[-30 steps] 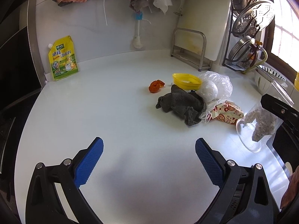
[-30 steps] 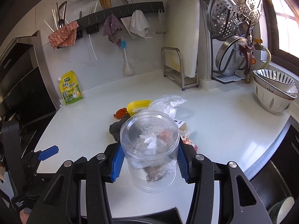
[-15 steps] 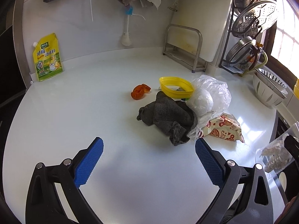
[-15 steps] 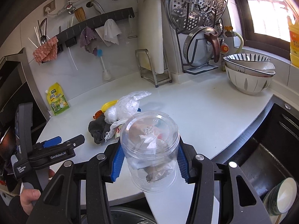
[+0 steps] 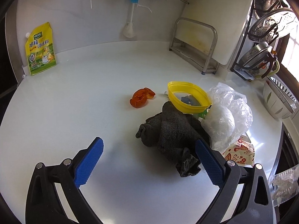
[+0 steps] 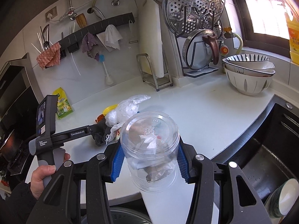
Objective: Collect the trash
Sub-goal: 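Lift the cup with the right tool while the left tool grasps the grey cloth, then carry the cup and cloth over the bin and release both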
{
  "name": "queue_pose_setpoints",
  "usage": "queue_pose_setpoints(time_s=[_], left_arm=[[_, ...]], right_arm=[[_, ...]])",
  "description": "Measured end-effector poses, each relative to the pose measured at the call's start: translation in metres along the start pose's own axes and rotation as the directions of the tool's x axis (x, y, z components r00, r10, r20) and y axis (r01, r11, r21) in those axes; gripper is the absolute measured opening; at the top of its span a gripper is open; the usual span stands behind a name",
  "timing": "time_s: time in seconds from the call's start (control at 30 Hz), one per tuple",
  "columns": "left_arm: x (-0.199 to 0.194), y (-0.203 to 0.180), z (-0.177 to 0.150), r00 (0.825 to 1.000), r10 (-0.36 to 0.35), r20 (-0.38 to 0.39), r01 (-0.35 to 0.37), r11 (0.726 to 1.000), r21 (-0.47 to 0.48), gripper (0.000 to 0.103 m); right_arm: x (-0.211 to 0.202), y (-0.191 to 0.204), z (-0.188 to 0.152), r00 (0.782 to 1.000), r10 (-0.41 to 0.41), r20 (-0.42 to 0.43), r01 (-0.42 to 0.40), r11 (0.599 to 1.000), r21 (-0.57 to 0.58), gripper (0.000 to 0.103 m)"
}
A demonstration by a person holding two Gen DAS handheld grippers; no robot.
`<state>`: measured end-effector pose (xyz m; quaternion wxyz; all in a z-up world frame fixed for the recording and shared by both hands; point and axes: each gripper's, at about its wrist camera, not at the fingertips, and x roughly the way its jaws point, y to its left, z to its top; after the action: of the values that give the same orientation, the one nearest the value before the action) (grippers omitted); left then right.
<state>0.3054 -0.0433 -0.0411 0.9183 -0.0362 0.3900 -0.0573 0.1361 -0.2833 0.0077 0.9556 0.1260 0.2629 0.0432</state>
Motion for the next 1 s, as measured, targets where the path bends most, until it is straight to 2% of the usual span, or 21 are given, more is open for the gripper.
queue_pose_setpoints(time_s=[0.17,0.23,0.3,0.43,0.47,0.67,1.0], left_arm=[[0.018,-0.005,0.007,0.999,0.025,-0.030,-0.025,1.000,0.012,0.096],[0.020,-0.009,0.009,0.999,0.018,-0.027,-0.018,0.999,0.033,0.084],[0.023,-0.013,0.009,0.999,0.001,-0.046,0.001,0.999,0.049,0.062],[0.022,-0.018,0.007,0.998,-0.026,-0.057,0.030,0.997,0.074,0.037],[0.020,-0.018,0.006,0.997,-0.042,-0.062,0.047,0.996,0.073,0.028],[-0.013,-0.012,-0.002,1.000,-0.026,0.004,0.025,0.994,0.102,0.018],[-0.080,0.025,0.016,0.990,0.030,0.138,-0.040,0.997,0.071,0.017]], right_arm=[[-0.002,0.002,0.001,1.000,0.008,0.004,-0.008,1.000,-0.008,0.048],[-0.002,0.001,0.001,1.000,0.010,0.002,-0.010,1.000,-0.007,0.048],[-0.002,0.001,0.001,1.000,0.009,0.003,-0.009,1.000,-0.006,0.048],[-0.001,0.001,0.000,1.000,0.007,0.000,-0.007,1.000,-0.005,0.048],[-0.001,0.001,0.000,1.000,0.005,0.000,-0.005,1.000,-0.005,0.048],[-0.001,0.000,0.000,1.000,0.005,-0.001,-0.005,1.000,-0.002,0.048],[-0.013,0.011,-0.002,1.000,0.016,0.009,-0.016,1.000,-0.018,0.048]])
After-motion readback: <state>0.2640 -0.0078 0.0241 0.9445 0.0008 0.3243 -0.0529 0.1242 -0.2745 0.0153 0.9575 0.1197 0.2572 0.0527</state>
